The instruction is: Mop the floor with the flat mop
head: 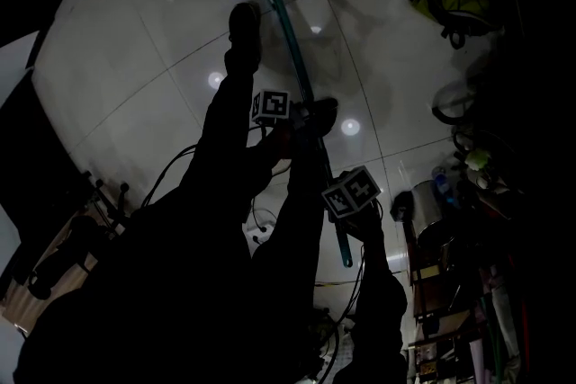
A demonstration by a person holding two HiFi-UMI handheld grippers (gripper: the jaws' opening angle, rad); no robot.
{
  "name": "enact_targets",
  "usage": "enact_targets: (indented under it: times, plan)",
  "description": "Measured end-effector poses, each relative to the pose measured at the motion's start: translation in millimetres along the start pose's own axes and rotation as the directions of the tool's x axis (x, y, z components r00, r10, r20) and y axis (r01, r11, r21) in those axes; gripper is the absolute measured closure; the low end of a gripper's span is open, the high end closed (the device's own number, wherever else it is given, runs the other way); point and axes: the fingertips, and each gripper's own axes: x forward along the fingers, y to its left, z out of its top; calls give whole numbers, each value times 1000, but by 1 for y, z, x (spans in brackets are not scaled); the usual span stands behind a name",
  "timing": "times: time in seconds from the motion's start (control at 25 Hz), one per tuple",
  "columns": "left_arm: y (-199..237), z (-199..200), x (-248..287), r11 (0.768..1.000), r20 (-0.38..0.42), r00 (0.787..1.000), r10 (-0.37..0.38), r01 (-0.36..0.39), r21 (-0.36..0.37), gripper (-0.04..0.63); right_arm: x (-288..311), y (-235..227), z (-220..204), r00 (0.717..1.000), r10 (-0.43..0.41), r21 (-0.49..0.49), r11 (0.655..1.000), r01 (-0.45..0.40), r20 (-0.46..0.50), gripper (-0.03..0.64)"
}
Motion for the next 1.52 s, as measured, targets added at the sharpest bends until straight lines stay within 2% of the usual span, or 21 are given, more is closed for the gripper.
enact_targets:
  times: [0.16,0.28,0.52,0.68,0.84,0.92,1.04,1.16,1.28,1.4,1.52]
  plan:
    - [-20,48,-17,1000,-4,1000,-5,5,-5,578,-7,7,51,1000,-15,-13,1000,15,-25,557]
    - [-40,104,-32,1000,-6,1000,-8,8,-4,577,-14,14,112,1000,-12,-16,1000,11,-22,557]
    - [-99,246,-65,999,-5,999,-37,37,12,580,-29,29,269,1000,-27,-11,1000,27,16,557]
    - [-138,355,-97,997,40,997,-72,70,39,580,-32,39,385,999,-26,-19,999,26,36,557]
    - [-170,460,-121,995,81,994,-79,73,65,578,-39,43,494,998,-10,-38,999,12,57,557]
    - [-188,505,-130,993,97,991,-87,79,89,574,-46,39,540,998,-29,-63,998,32,56,557]
    - [-207,554,-139,989,121,987,-106,91,121,571,-54,31,586,996,-78,-96,992,81,32,557]
    - [-217,580,-142,987,143,983,-117,98,130,569,-61,32,610,996,-85,-107,991,86,9,557]
    - [-217,578,-143,987,155,981,-117,97,125,568,-65,31,604,994,-110,-124,986,107,-16,557]
    - [-212,535,-136,991,125,988,-87,72,117,569,-64,31,562,990,-135,-135,982,130,-27,557]
    - [-198,469,-132,990,92,994,-63,50,130,572,-55,35,496,986,-163,-151,976,157,-31,557]
